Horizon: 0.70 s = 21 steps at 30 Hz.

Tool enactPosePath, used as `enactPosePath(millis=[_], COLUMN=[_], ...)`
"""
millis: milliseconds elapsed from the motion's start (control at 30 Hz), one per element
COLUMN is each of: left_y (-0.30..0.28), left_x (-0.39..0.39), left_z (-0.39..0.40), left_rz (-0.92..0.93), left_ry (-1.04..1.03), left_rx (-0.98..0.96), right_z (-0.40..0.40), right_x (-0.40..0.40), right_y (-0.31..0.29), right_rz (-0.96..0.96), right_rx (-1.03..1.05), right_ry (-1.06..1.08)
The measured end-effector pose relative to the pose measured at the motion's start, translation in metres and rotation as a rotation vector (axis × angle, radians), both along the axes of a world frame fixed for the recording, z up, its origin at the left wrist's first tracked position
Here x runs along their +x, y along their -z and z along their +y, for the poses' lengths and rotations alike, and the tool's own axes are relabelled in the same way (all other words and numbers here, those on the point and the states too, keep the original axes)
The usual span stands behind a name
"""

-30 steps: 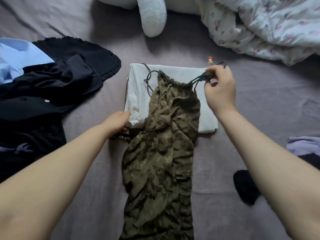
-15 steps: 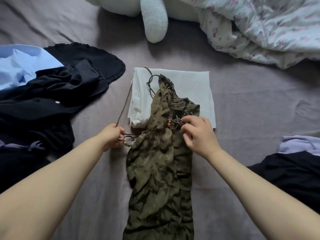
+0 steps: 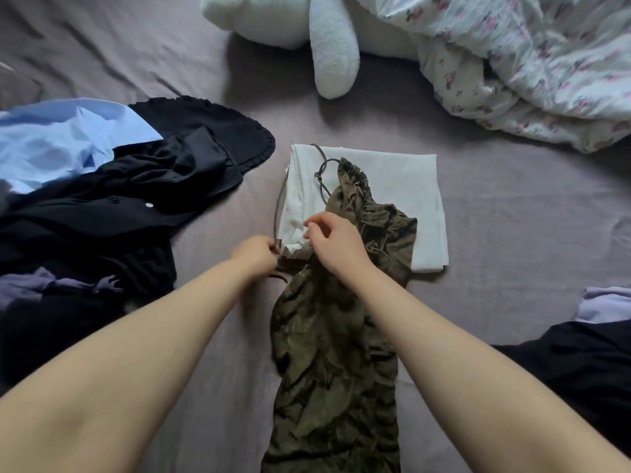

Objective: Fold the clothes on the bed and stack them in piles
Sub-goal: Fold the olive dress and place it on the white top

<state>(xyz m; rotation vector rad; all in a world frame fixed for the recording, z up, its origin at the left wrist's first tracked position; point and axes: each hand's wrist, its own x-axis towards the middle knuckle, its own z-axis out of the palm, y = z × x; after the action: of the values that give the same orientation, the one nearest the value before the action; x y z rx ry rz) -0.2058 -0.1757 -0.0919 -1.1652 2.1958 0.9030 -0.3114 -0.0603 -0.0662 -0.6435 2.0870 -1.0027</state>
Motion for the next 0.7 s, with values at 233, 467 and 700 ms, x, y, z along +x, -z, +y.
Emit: enactPosePath(millis=[233, 467, 700], left_y=[0.037, -0.010, -0.063], left_x=[0.035, 0.002, -0.032], left_z=[0.038, -0.020, -0.004], left_rz=[-0.123, 0.519, 0.978], left_ry=[0.349, -0.646, -0.176], left_rx=[-0.397, -0.377, -0.128], right_z=[0.020, -0.001, -0.063], right_x=[-0.003, -0.010, -0.040], right_y=[0.023, 0.019, -0.021], right_rz=[0.050, -0.092, -1.199], right_rx=[0.078, -0.025, -0.327], right_ry=[0.047, 0.180, 0.468])
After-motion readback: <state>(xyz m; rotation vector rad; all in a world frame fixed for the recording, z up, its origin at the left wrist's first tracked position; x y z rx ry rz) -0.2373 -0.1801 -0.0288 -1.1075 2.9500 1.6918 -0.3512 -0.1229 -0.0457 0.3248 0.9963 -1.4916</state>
